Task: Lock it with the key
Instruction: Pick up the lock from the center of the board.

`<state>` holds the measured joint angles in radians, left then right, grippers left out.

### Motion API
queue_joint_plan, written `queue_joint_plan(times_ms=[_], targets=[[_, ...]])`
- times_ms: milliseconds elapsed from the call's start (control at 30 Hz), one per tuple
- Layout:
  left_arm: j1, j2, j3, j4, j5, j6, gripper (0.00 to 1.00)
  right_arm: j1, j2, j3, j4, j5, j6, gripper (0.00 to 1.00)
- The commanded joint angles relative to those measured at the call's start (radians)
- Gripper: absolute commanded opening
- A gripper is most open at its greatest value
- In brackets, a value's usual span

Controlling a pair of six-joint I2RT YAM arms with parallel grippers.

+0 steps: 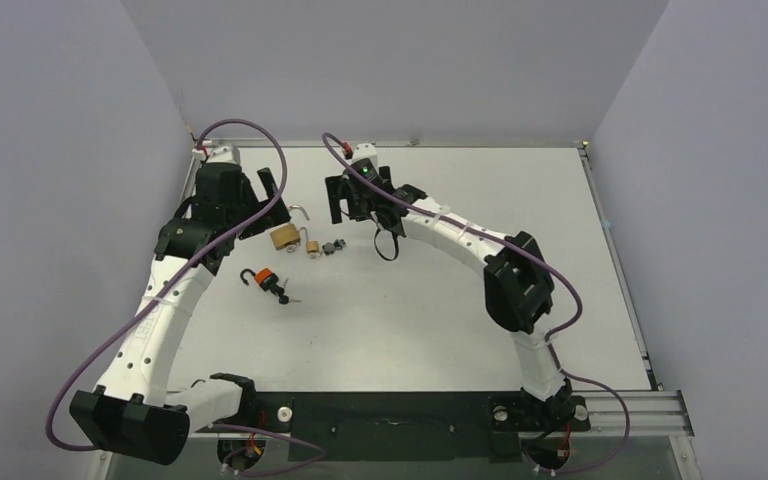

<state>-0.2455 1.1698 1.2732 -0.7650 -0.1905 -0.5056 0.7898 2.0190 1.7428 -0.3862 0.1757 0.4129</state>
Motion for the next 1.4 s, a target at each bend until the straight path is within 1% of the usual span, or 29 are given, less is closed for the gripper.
queue_joint_plan(times_ms=[0,100,167,300,433,533,700,900,1200,1367], targets=[[0.037,-0.053,0.056,-0.033,0.048,0.010,0.98,0.039,0.150,0.218,-0.083,-0.031,-0.031,0.93],[0.043,-0.067,0.042,-0.025,0.088,-0.012,0.98,0.057,0.272,0.366,-0.131,-0.030,-0.025,0.91],[0.044,-0.070,0.026,-0.020,0.108,-0.026,0.98,0.070,0.331,0.435,-0.143,-0.022,-0.022,0.89],[0.043,-0.072,0.004,-0.023,0.124,-0.039,0.98,0.102,0.409,0.524,-0.151,0.004,-0.009,0.87],[0.043,-0.077,0.000,-0.025,0.131,-0.041,0.98,0.134,0.459,0.566,-0.149,0.033,0.010,0.83],[0.043,-0.078,0.004,-0.028,0.137,-0.045,0.98,0.153,0.494,0.580,-0.148,0.060,0.031,0.79],[0.045,-0.103,-0.004,-0.027,0.126,-0.063,0.98,0.172,0.529,0.587,-0.138,0.107,0.059,0.75],[0.045,-0.138,0.007,-0.032,0.092,-0.083,0.98,0.185,0.580,0.604,-0.110,0.166,0.072,0.68],[0.049,-0.155,0.038,-0.041,0.073,-0.101,0.98,0.201,0.615,0.600,-0.089,0.214,0.080,0.62],[0.048,-0.147,0.053,-0.054,0.082,-0.101,0.98,0.221,0.614,0.573,-0.083,0.241,0.062,0.54]])
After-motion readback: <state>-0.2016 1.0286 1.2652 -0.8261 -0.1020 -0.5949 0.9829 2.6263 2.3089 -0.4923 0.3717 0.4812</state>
